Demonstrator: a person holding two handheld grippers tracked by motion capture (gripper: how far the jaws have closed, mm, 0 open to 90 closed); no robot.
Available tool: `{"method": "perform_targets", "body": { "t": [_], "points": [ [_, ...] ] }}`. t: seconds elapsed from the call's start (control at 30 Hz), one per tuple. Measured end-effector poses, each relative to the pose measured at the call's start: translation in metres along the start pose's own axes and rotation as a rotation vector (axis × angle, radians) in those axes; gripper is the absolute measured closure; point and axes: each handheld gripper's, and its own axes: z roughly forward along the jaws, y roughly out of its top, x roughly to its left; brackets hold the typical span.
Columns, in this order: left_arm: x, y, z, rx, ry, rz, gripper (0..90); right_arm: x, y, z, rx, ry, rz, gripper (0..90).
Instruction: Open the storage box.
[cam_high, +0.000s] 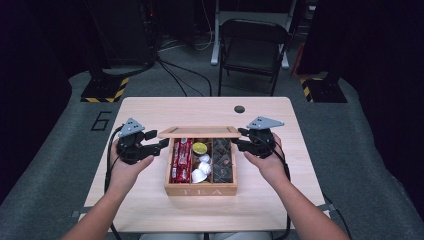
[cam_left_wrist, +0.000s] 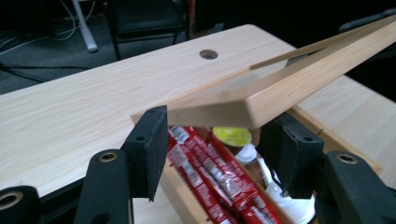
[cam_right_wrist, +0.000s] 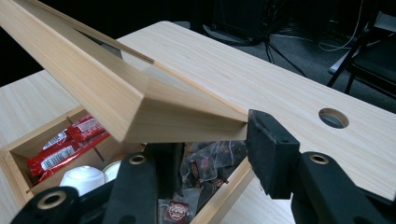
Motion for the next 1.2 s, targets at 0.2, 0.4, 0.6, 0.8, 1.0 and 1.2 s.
{"method": "perform_targets", "body": {
  "t": [0.2, 0.4, 0.6, 0.8, 1.0, 1.2],
  "points": [
    [0.009, -0.006, 0.016, 0.02, 0.03, 0.003, 46.0, -0.002, 0.004, 0.001, -0.001, 0.002, 0.021, 56.6],
    [0.018, -0.006, 0.033, 0.018, 0.025, -0.018, 49.7, -0.004, 0.006, 0.002, -0.001, 0.008, 0.018, 56.4],
    [0.02, -0.003, 0.042, -0.011, 0.04, -0.03, 50.4, -0.007, 0.009, 0.004, -0.01, 0.01, 0.022, 56.3],
    [0.019, 0.003, 0.046, -0.021, 0.035, 0.008, 56.2, -0.01, 0.014, 0.005, -0.015, 0.01, 0.032, 56.4],
    [0.021, 0.009, 0.049, -0.025, 0.041, 0.007, 57.8, -0.014, 0.019, 0.007, -0.023, 0.01, 0.049, 56.5],
    [0.024, 0.014, 0.052, -0.03, 0.042, -0.005, 58.0, -0.018, 0.023, 0.011, -0.041, 0.005, 0.071, 53.4]
  ]
}}
